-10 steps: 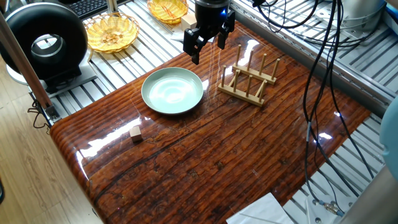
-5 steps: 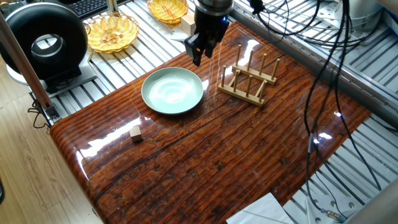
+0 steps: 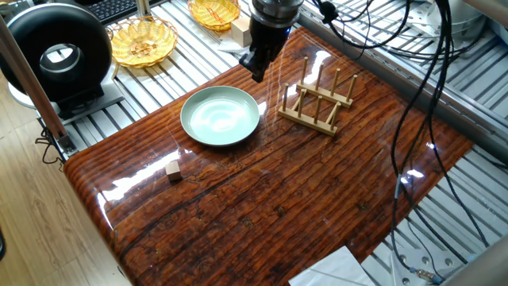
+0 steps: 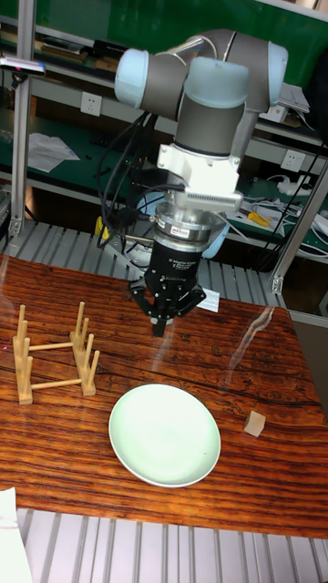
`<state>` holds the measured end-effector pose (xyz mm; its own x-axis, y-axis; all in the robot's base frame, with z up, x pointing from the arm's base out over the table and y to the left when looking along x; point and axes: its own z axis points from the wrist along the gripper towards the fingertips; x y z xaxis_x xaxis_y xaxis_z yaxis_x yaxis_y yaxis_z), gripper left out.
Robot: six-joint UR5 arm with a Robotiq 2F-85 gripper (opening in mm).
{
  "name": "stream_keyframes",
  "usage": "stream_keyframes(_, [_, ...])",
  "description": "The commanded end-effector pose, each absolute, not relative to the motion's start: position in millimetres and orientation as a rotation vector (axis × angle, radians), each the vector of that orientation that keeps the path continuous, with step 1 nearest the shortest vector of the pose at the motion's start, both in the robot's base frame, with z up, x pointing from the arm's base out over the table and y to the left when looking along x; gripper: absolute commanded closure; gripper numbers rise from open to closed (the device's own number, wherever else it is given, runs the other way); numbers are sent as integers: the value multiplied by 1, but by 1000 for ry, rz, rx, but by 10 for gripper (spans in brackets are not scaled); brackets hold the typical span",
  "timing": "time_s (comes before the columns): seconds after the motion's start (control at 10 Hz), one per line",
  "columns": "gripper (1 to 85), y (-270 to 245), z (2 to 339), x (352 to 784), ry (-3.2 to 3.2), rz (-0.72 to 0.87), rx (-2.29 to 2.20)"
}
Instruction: Put the dish on the dish rack
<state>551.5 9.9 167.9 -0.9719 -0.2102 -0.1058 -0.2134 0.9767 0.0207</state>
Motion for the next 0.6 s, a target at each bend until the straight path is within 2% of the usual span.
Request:
stream_keyframes(0.0, [847, 27, 171, 542, 3134, 74, -418])
stream_keyframes(0.2, [847, 48, 177, 552, 3169, 57, -450])
stream_keyframes(0.4, [847, 65, 174, 578, 3159, -34, -471])
stream_keyframes(0.5, [847, 89, 168, 586, 3155, 28, -447])
